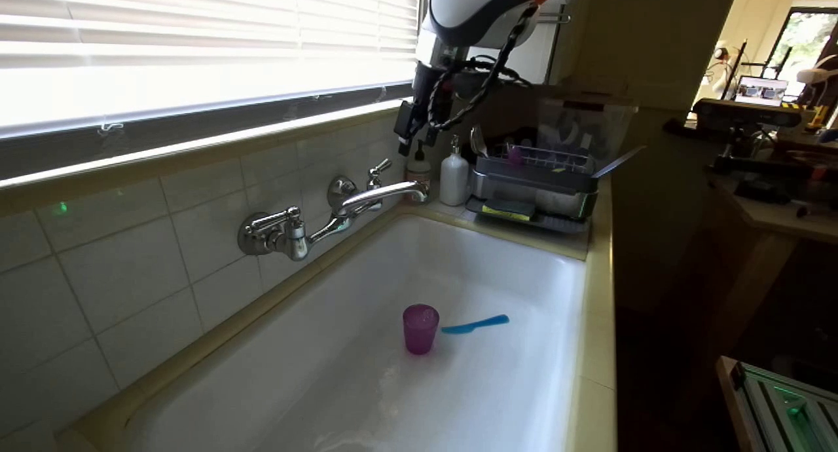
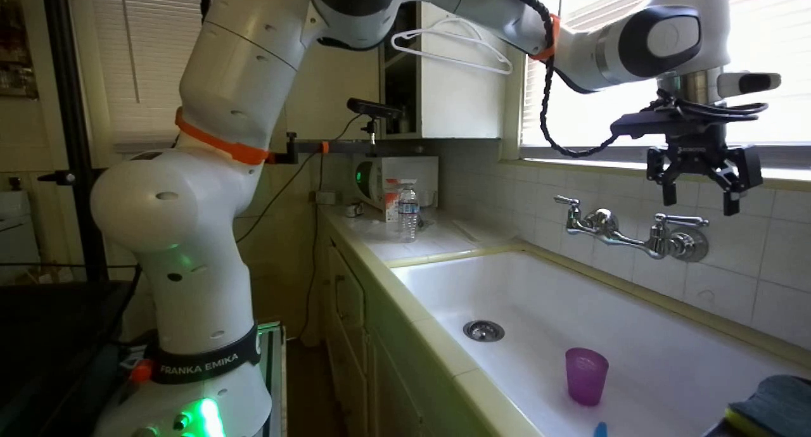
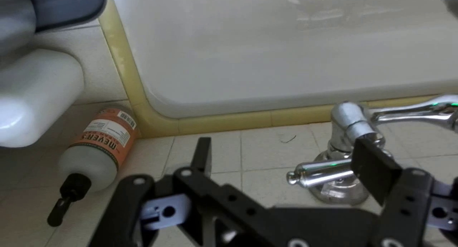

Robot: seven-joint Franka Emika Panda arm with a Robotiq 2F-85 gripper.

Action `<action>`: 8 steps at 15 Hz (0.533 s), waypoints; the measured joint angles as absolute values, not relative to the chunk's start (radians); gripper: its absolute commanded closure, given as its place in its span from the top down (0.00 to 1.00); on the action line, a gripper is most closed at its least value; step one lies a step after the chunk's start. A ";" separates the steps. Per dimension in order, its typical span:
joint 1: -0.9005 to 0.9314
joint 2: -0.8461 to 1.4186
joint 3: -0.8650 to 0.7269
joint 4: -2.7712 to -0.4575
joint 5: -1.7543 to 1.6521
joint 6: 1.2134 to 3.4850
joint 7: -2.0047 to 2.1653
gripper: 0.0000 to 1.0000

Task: Open then close the tap using the right handle

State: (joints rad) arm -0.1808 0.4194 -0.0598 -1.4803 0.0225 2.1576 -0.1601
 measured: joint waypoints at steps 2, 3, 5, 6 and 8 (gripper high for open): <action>-0.181 0.370 -0.054 -1.526 0.026 2.115 -0.185 1.00; -0.180 0.343 -0.053 -1.550 0.026 2.095 -0.193 1.00; -0.178 0.292 -0.053 -1.600 0.026 2.059 -0.209 1.00; -0.178 0.266 -0.053 -1.626 0.026 2.041 -0.216 1.00; -0.177 0.219 -0.053 -1.676 0.026 2.011 -0.236 1.00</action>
